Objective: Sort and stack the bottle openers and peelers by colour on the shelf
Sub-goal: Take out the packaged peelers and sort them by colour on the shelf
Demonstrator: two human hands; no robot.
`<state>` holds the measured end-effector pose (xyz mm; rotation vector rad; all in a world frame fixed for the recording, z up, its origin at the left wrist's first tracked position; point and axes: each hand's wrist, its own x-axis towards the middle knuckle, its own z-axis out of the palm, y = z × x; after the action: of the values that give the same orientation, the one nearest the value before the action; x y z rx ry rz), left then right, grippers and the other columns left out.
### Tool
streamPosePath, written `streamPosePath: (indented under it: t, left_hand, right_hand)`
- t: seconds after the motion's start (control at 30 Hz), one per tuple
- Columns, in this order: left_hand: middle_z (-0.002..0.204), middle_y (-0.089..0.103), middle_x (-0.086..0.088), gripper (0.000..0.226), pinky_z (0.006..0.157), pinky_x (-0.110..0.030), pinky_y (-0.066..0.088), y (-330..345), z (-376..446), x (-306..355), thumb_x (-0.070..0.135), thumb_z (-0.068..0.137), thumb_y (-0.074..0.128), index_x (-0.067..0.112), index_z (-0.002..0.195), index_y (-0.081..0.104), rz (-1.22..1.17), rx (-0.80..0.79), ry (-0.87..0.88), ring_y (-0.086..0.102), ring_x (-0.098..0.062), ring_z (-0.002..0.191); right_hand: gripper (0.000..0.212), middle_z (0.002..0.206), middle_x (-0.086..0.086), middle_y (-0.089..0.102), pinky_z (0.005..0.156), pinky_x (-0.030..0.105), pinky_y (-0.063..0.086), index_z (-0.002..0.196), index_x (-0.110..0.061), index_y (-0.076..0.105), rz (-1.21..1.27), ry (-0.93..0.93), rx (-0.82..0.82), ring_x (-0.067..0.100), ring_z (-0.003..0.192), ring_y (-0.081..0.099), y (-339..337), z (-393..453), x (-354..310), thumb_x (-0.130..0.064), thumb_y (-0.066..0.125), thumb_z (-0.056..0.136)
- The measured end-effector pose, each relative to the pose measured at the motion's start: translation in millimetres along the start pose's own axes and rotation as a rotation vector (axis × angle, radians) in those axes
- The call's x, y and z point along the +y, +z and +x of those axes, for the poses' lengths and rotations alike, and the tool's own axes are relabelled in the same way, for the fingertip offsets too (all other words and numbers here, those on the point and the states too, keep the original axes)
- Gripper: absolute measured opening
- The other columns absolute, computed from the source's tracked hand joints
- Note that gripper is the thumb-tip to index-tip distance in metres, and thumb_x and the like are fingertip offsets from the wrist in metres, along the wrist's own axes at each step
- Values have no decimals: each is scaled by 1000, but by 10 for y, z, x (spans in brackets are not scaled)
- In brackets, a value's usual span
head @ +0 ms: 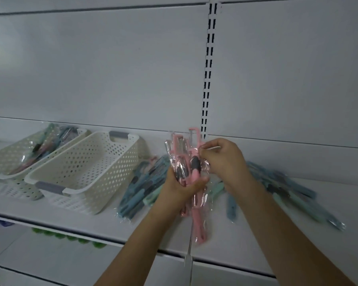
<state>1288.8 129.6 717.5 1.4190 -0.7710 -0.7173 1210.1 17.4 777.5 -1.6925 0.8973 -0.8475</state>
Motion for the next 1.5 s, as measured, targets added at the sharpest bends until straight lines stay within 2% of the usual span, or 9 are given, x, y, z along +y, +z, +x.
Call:
streamPosePath:
  t: [0.23, 0.33, 0.5, 0.7, 0.83, 1.0, 1.13, 1.3, 1.5]
  left_hand:
    - [93, 72, -2, 48, 61, -22, 56, -338, -113, 142, 11, 79, 80, 22, 116, 53, 1, 256, 78, 72, -10, 73]
    - [100, 71, 0, 51, 70, -20, 58, -599, -193, 177, 4, 78, 80, 20, 119, 53, -44, 351, 167, 73, -10, 85]
    - [101, 73, -2, 58, 72, -20, 57, -900, -296, 94, 0, 77, 80, 18, 125, 53, -103, 424, 149, 73, -14, 89]
    - [95, 73, -2, 50, 58, -19, 54, -947, -308, 48, 16, 77, 82, 19, 120, 57, -54, 345, 30, 72, -6, 75]
    - [93, 72, -1, 51, 46, -11, 47, -976, -268, 58, 23, 77, 82, 21, 120, 55, -27, 279, -9, 67, 4, 62]
    - [101, 75, -11, 48, 76, -35, 59, -1023, -227, 1, 9, 81, 77, 14, 124, 58, -262, 261, -62, 74, -25, 91]
    - [102, 75, -10, 42, 84, -41, 59, -1019, -198, -75, 11, 83, 76, 16, 122, 59, -291, 236, -85, 72, -28, 96]
    - [83, 74, 3, 42, 84, -59, 52, -1001, -121, -62, 22, 82, 79, 22, 120, 60, -251, 206, -107, 70, -11, 66]
    - [102, 76, -1, 44, 93, -51, 55, -954, 52, -84, 24, 79, 82, 26, 117, 61, -258, 203, -141, 73, -21, 95]
  right_hand:
    - [13, 88, 5, 72, 69, 29, 61, 102, -11, 64, 299, -61, -141, 17, 73, 72, 59, -12, -78, -21, 57, 98]
    - [14, 95, -3, 72, 75, 31, 59, 105, -22, 66, -50, -311, -87, 11, 82, 69, 264, -3, 151, -17, 55, 98]
    - [36, 121, 0, 64, 102, 44, 43, 114, -15, 68, -739, -840, -546, 24, 115, 55, 936, -136, 428, -19, 47, 85]
    - [40, 99, -9, 67, 95, 27, 41, 98, -22, 72, -682, -685, -603, 7, 98, 53, 646, -10, 428, -28, 35, 85]
    - [44, 76, -6, 57, 86, 40, 47, 73, -18, 63, -919, -652, -381, 11, 75, 50, 573, 100, 413, -35, 24, 84]
    - [34, 128, -8, 59, 100, 34, 42, 110, -27, 68, -891, -686, -515, 13, 116, 54, 806, 73, 364, -43, 46, 90]
    - [47, 109, -16, 58, 89, 32, 45, 93, -32, 66, -1018, -609, -478, 8, 103, 52, 645, 63, 357, -72, 47, 81]
    - [20, 105, -11, 56, 81, 29, 37, 86, -31, 67, -1205, -491, -369, 12, 104, 50, 310, 78, 179, -50, 65, 81]
    - [20, 109, 6, 54, 83, 33, 45, 107, -14, 67, -1261, -363, -241, 25, 104, 54, 589, -26, 127, -11, 58, 89]
